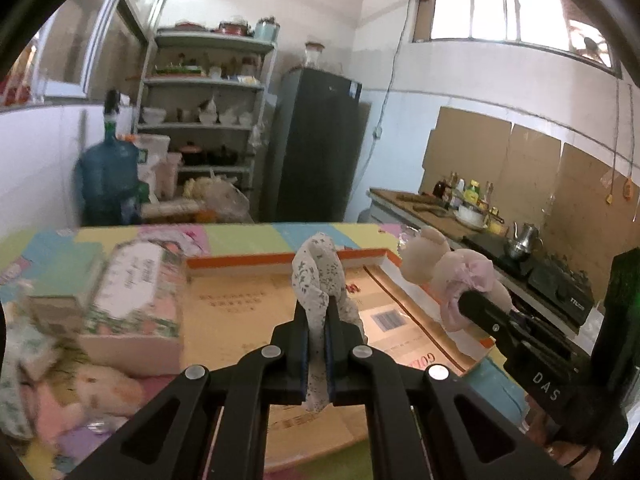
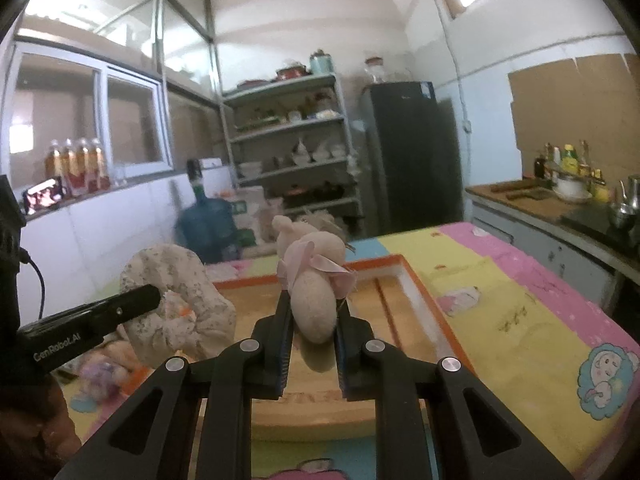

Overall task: Organize soft objects
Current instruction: 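Carry the scrunchie and bunny over the cardboard box lid and release both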

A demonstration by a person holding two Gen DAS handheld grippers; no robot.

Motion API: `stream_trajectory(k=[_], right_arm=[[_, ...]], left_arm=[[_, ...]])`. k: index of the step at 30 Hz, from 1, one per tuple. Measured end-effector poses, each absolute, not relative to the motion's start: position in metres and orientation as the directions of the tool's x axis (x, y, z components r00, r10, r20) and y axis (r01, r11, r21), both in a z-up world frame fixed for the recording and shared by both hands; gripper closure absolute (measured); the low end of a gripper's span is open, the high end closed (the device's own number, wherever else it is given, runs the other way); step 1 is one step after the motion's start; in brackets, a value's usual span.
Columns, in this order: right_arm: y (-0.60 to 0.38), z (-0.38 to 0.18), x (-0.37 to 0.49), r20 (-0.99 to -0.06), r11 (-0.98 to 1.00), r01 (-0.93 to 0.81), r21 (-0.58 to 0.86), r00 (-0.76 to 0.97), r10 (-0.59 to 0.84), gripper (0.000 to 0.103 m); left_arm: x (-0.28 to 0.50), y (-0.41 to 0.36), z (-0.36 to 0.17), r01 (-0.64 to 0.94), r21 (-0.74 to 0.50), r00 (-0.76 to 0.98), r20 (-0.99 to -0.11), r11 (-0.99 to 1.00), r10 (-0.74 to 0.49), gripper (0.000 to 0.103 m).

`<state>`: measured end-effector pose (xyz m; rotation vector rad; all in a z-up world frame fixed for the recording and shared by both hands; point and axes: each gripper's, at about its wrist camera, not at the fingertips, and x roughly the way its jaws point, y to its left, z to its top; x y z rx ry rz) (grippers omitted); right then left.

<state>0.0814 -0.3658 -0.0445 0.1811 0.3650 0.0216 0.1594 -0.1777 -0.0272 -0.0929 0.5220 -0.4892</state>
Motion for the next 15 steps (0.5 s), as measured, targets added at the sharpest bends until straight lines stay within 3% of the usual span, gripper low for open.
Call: stream_trajectory(k=[15], right_arm=[[-0.378, -0.071, 0.117, -0.473, 0.979, 0.015, 0.203, 0.877, 0.085, 0.084]], left_arm=[[0.193, -0.194, -0.067, 0.387, -0.253, 0.667, -0.587, 0.887, -0.459, 0.097]])
